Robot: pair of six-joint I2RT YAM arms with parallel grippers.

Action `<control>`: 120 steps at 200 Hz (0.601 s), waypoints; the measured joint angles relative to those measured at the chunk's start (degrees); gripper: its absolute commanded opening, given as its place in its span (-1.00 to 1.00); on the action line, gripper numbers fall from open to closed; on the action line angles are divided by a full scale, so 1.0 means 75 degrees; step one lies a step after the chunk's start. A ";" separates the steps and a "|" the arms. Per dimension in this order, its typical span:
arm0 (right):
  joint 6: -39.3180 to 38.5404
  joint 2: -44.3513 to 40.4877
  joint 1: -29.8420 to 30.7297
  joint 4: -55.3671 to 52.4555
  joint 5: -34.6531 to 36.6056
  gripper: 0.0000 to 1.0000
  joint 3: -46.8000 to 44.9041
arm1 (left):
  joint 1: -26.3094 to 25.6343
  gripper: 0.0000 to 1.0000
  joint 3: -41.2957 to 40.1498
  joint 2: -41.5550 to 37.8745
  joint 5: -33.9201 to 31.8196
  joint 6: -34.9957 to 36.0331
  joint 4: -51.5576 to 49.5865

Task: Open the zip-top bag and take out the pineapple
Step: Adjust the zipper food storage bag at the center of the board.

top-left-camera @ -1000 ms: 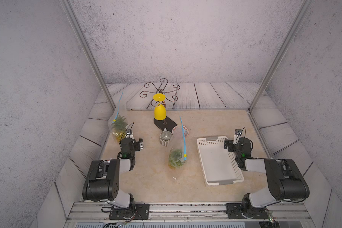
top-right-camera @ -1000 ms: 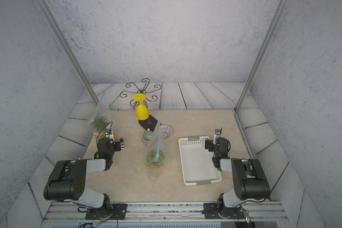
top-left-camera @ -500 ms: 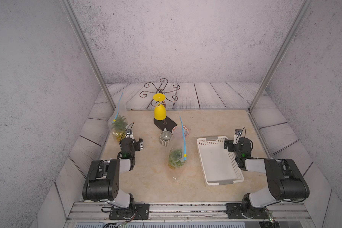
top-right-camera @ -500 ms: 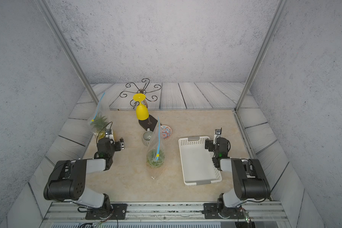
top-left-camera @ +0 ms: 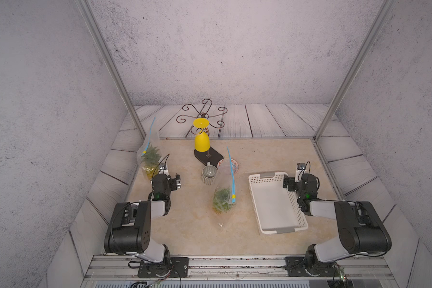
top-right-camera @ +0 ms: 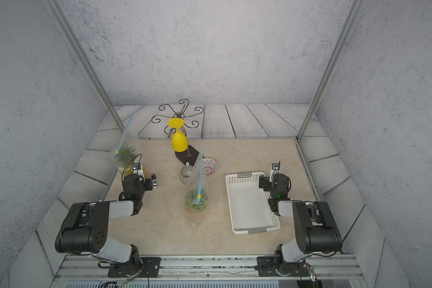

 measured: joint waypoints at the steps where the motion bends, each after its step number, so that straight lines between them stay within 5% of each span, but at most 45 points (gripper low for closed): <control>1: -0.0012 -0.0055 0.0032 -0.0038 0.0017 0.98 -0.0003 | -0.0009 0.95 0.0000 -0.0020 -0.0020 0.0000 -0.0017; 39: 0.0096 -0.2162 0.0714 -0.1160 0.0866 0.98 0.0268 | -0.0883 0.95 0.0058 -0.2157 -0.1297 -0.0213 -0.1128; 65: 0.1839 -0.3002 0.0708 -0.3305 0.1422 0.97 0.2215 | -0.1087 0.95 0.0734 -0.3042 -0.2014 -0.0953 -0.1961; 91: 0.3955 -0.3177 0.0574 -0.4371 0.0927 1.00 0.3756 | -0.1043 0.95 0.2725 -0.3209 -0.2410 -0.4124 -0.5010; 120: 0.4657 -0.2369 0.1352 -0.6382 0.0300 0.39 0.5470 | -0.1020 0.87 0.3858 -0.3267 -0.1122 -0.6347 -0.6781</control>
